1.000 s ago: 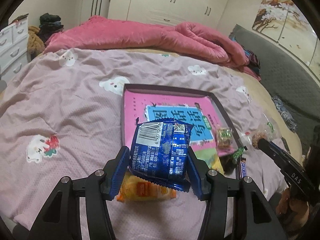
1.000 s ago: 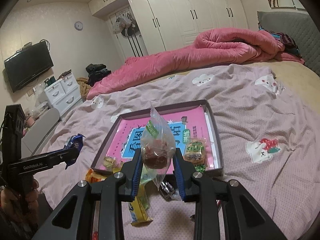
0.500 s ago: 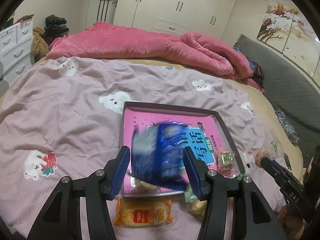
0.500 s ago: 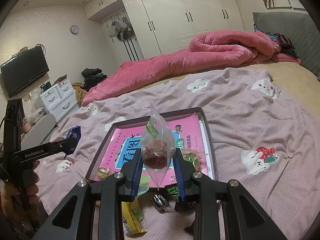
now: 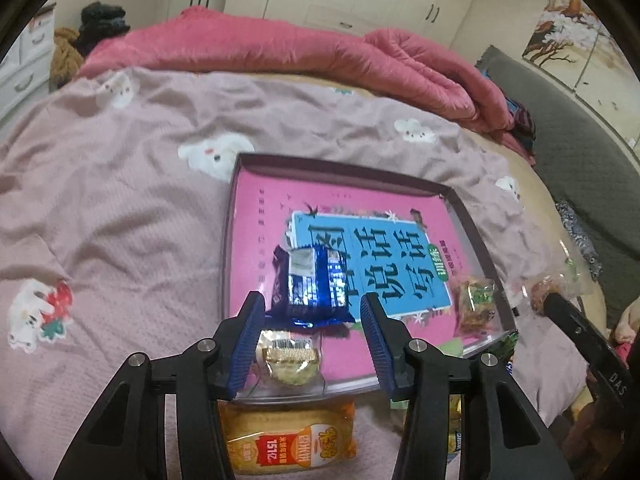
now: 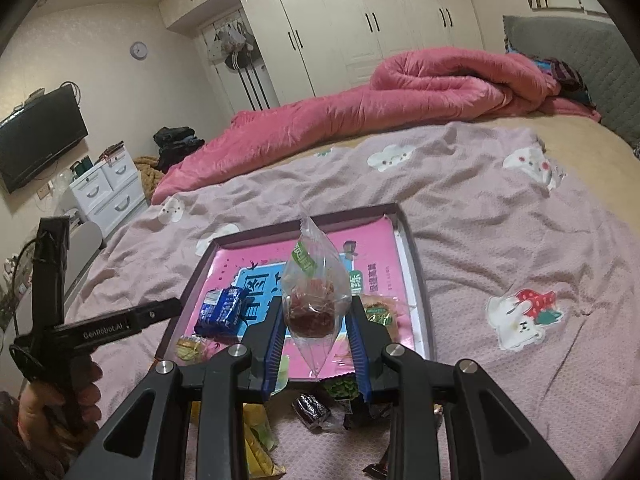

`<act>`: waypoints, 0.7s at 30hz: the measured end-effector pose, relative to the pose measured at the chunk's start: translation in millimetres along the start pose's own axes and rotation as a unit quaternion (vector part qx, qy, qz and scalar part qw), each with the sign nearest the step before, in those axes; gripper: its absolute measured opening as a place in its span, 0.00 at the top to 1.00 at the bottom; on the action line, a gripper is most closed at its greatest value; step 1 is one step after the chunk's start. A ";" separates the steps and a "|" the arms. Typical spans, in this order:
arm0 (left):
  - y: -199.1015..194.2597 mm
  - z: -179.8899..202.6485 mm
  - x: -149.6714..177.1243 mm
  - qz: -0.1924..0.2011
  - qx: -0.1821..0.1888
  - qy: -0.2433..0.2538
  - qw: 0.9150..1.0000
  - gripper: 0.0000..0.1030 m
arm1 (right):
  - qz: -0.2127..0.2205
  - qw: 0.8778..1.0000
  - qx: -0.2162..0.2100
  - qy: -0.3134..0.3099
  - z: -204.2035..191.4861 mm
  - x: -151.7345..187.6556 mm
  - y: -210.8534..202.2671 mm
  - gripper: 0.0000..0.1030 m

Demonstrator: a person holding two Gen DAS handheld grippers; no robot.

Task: Organize snacks
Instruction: 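Lower the blue packet onto the workbook with left tool while right tool lowers the dried-snack bag into the tray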

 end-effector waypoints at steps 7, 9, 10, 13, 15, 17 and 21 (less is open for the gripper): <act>19.8 -1.3 3.0 -0.017 -0.008 0.008 1.000 0.50 | -0.030 0.999 -0.002 0.014 0.9 0.4 29.5 0.70; 24.4 -0.7 4.7 -0.022 -0.009 0.012 1.000 0.54 | -0.040 0.999 -0.002 0.022 3.3 0.8 38.3 0.70; 27.1 -0.2 6.0 -0.026 -0.012 0.015 0.999 0.58 | -0.046 0.999 -0.004 0.026 4.3 1.6 43.1 0.70; 33.2 0.5 9.9 -0.035 -0.014 0.021 0.999 0.60 | -0.063 0.997 -0.003 0.034 6.3 5.2 54.8 0.70; 35.8 1.0 12.2 -0.039 -0.014 0.024 0.999 0.60 | -0.073 0.997 -0.003 0.037 5.7 8.5 61.6 0.70; 37.1 0.9 13.8 -0.041 -0.012 0.024 0.999 0.61 | -0.081 0.996 -0.005 0.039 4.2 11.7 65.5 0.70; 39.7 0.8 15.7 -0.043 -0.014 0.027 0.999 0.64 | -0.095 0.995 -0.001 0.038 3.6 17.4 73.4 0.70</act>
Point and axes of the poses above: each gripper's, at about its wrist camera, not at the fingertips, and y roughly the way its jaws point, z to its right, x to its underside, the point moved 5 cm from there along y, roughly the way its jaws point, and after that the axes turned 4 degrees about x, right-handed, at the moved point
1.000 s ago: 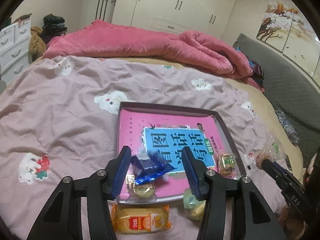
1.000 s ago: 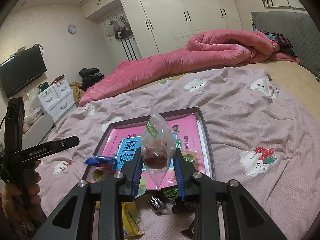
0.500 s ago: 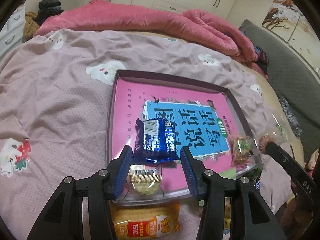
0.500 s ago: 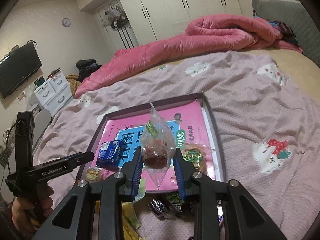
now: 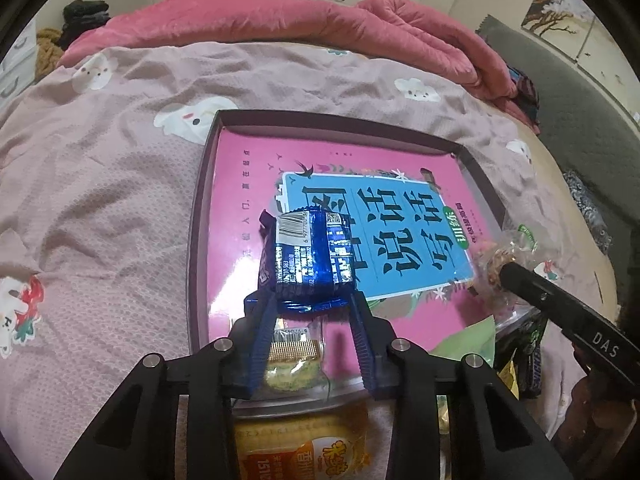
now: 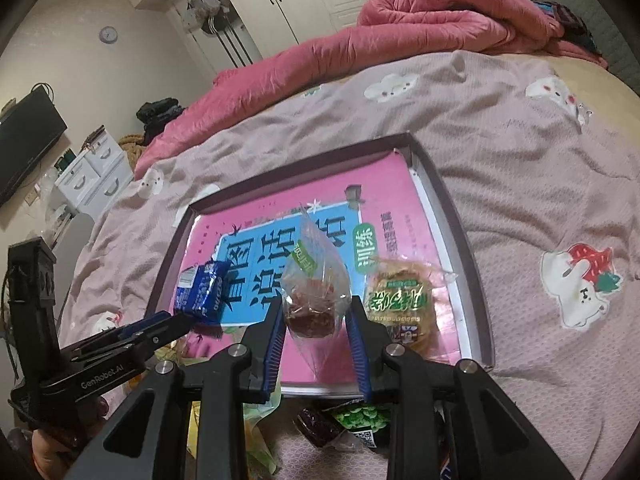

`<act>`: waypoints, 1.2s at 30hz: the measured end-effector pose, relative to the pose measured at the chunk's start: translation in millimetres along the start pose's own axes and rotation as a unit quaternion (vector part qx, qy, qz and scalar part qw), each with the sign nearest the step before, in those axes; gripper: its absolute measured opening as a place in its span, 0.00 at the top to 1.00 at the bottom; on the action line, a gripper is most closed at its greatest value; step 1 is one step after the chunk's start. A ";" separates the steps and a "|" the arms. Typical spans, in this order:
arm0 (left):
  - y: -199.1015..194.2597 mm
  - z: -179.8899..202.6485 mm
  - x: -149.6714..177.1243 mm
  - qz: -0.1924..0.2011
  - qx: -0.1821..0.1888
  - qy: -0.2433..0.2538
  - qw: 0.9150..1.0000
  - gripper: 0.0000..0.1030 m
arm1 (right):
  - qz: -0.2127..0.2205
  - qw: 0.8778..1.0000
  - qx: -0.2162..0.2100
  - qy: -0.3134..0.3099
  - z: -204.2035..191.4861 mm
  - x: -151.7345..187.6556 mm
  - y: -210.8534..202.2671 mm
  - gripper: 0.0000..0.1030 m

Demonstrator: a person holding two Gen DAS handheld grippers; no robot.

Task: Organize snacks
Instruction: 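Lower the blue packet onto the workbook with left tool while right tool lowers the dried-snack bag into the tray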

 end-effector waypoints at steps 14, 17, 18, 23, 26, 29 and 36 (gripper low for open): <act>2.4 2.2 1.3 -0.001 -0.002 0.008 1.000 0.73 | -0.027 0.999 0.021 -0.021 -3.2 3.6 9.2 0.69; 2.4 2.9 1.5 -0.001 -0.003 0.009 1.000 0.73 | -0.036 0.999 0.029 -0.025 -4.2 4.1 9.8 0.69; 2.3 2.5 1.5 -0.001 -0.003 0.009 1.000 0.73 | -0.038 0.998 0.033 -0.028 -4.9 4.4 10.0 0.69; 2.3 1.5 1.5 -0.001 -0.004 0.010 1.000 0.73 | -0.039 0.998 0.043 -0.028 -5.4 3.9 9.1 0.69; 2.8 1.2 1.7 0.000 -0.006 0.011 1.000 0.73 | -0.037 0.998 0.050 -0.028 -4.6 3.6 6.4 0.68; 2.9 1.0 1.7 0.000 -0.005 0.010 1.000 0.73 | -0.032 0.997 0.058 -0.027 -1.7 2.4 2.7 0.65; 2.2 0.2 1.7 -0.001 -0.004 0.008 1.000 0.73 | -0.023 0.998 0.063 -0.020 4.3 1.1 -5.6 0.64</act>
Point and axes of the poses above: each gripper's, at about its wrist camera, not at the fingertips, and y roughly the way its jaws point, z to its right, x to its underside, the point moved 5 cm from there along y, roughly the way its jaws point, and after that the axes turned 4 degrees about x, right-handed, at the moved point
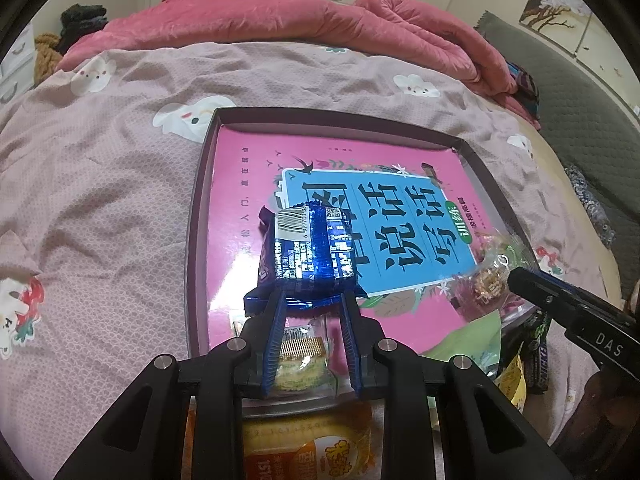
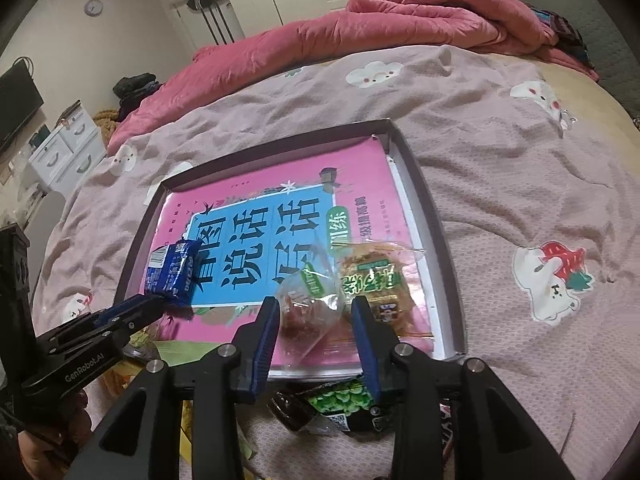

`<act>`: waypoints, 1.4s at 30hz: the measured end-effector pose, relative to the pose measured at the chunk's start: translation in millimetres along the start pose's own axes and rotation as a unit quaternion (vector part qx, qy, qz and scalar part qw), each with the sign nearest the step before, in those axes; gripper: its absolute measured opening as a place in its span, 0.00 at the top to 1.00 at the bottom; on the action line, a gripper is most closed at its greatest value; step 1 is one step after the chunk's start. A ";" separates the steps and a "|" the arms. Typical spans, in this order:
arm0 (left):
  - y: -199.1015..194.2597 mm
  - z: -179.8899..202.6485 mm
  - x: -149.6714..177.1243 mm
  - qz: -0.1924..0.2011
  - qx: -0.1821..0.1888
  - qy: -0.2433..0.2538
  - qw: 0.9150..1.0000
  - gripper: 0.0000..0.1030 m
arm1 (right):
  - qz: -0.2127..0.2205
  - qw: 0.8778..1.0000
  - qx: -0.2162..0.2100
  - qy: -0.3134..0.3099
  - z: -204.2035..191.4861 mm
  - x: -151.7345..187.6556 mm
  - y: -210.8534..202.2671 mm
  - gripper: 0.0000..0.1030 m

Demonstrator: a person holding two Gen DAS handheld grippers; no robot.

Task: Organize snacks
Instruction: 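Lower the blue packet onto the workbook with left tool while right tool lowers the dried-snack bag into the tray, then open both tools and pull them back from the tray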

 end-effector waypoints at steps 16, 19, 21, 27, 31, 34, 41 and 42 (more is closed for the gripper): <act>-8.8 3.4 1.9 0.001 0.002 0.003 1.000 0.53 | 0.025 1.000 -0.007 -0.006 0.7 1.8 -15.8 0.57; -11.5 4.5 2.9 0.003 0.005 0.004 1.000 0.48 | 0.027 1.000 -0.009 -0.003 2.1 2.5 -16.9 0.57; -13.0 5.1 3.4 0.003 0.005 0.005 1.000 0.44 | 0.029 1.000 -0.009 -0.003 2.8 2.6 -18.1 0.54; -15.7 3.3 5.0 -0.001 0.005 -0.002 1.000 0.39 | 0.035 0.999 -0.008 -0.002 3.5 2.9 -21.8 0.50; -17.5 3.4 5.5 -0.001 0.006 -0.003 1.000 0.37 | 0.039 0.999 -0.008 -0.001 4.0 2.9 -24.1 0.49; -19.3 4.4 6.0 0.000 0.004 -0.001 1.000 0.31 | 0.041 0.999 -0.007 -0.002 4.2 2.7 -25.7 0.47; -25.9 10.1 6.1 0.006 0.008 0.010 1.000 0.27 | 0.044 0.999 -0.003 -0.001 5.6 3.1 -29.3 0.44; -27.6 11.3 6.0 0.008 0.008 0.013 1.000 0.27 | 0.044 0.999 -0.003 -0.002 5.5 3.4 -29.9 0.44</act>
Point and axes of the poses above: each gripper's, at about its wrist camera, not at the fingertips, and y roughly the way its jaws point, z to its right, x to its underside, the point moved 5 cm from there along y, roughly the way its jaws point, and after that the axes turned 4 degrees about x, right-handed, at the moved point
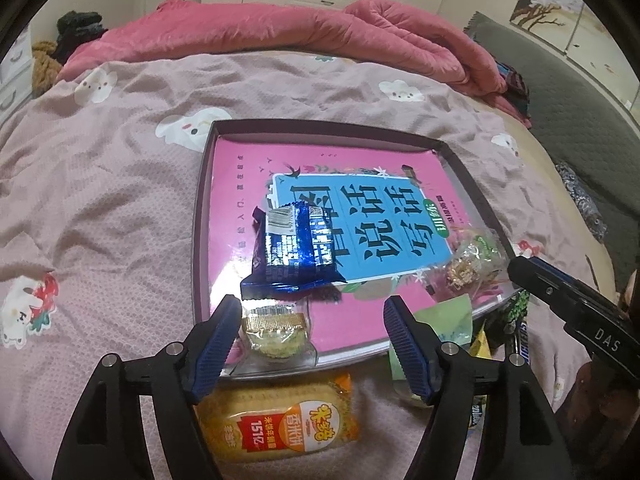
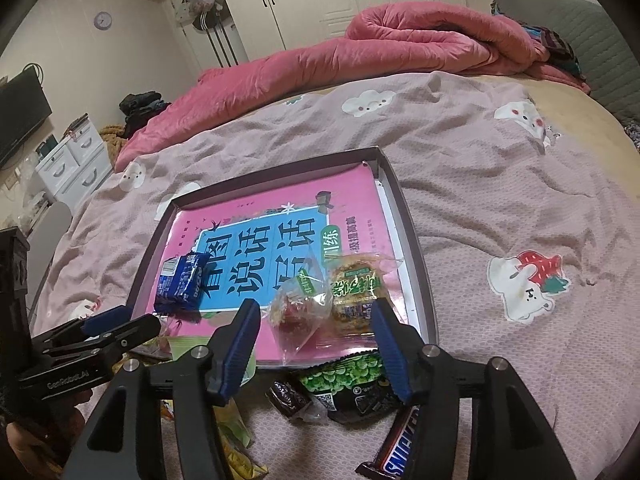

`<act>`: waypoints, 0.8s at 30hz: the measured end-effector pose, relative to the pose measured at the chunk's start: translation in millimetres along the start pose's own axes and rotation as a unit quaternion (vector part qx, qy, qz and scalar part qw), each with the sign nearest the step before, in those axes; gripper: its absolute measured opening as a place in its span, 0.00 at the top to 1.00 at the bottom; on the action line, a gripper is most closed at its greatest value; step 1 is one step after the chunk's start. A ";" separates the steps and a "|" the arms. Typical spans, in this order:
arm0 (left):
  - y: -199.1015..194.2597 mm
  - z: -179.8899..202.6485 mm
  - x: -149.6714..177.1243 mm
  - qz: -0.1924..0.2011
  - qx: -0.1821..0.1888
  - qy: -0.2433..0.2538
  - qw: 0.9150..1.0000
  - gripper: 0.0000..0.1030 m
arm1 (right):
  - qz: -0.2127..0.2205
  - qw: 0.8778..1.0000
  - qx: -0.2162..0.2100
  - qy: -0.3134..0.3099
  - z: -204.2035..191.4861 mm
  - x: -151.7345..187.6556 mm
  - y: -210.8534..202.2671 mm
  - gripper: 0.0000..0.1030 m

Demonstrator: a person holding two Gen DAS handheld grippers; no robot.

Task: Organize snacks
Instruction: 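Open both tools and pull them back from the tray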

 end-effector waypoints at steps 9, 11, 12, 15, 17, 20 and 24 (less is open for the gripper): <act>-11.7 3.3 -0.3 0.011 0.000 0.005 1.000 0.26 | 0.007 1.000 -0.002 -0.006 -2.7 -1.0 -5.2 0.40; -14.5 3.4 -0.1 0.014 -0.001 0.005 1.000 0.26 | 0.010 1.000 -0.003 -0.008 -2.8 -1.3 -7.6 0.40; -15.8 3.4 -0.1 0.016 0.000 0.004 1.000 0.26 | 0.012 1.000 -0.003 -0.009 -2.9 -1.6 -9.1 0.40; -19.2 3.5 -0.2 0.018 0.002 0.001 1.000 0.26 | 0.018 1.000 -0.005 -0.011 -3.1 -2.4 -13.5 0.38; -21.5 3.5 0.1 0.019 0.004 -0.002 1.000 0.25 | 0.022 1.000 -0.006 -0.012 -3.5 -3.2 -15.9 0.37; -24.6 3.3 1.4 0.019 0.009 -0.008 1.000 0.25 | 0.026 1.000 -0.007 -0.013 -3.6 -4.7 -20.1 0.37; -29.3 3.1 1.8 0.021 0.010 -0.010 1.000 0.25 | 0.033 0.999 -0.010 -0.011 -2.3 -6.2 -26.4 0.36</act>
Point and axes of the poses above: each gripper's, at about its wrist camera, not at the fingertips, and y roughly the way its jaws point, z to its right, x to its underside, the point moved 5 cm from there along y, roughly the way its jaws point, and after that the axes turned 4 degrees about x, right-handed, at the moved point
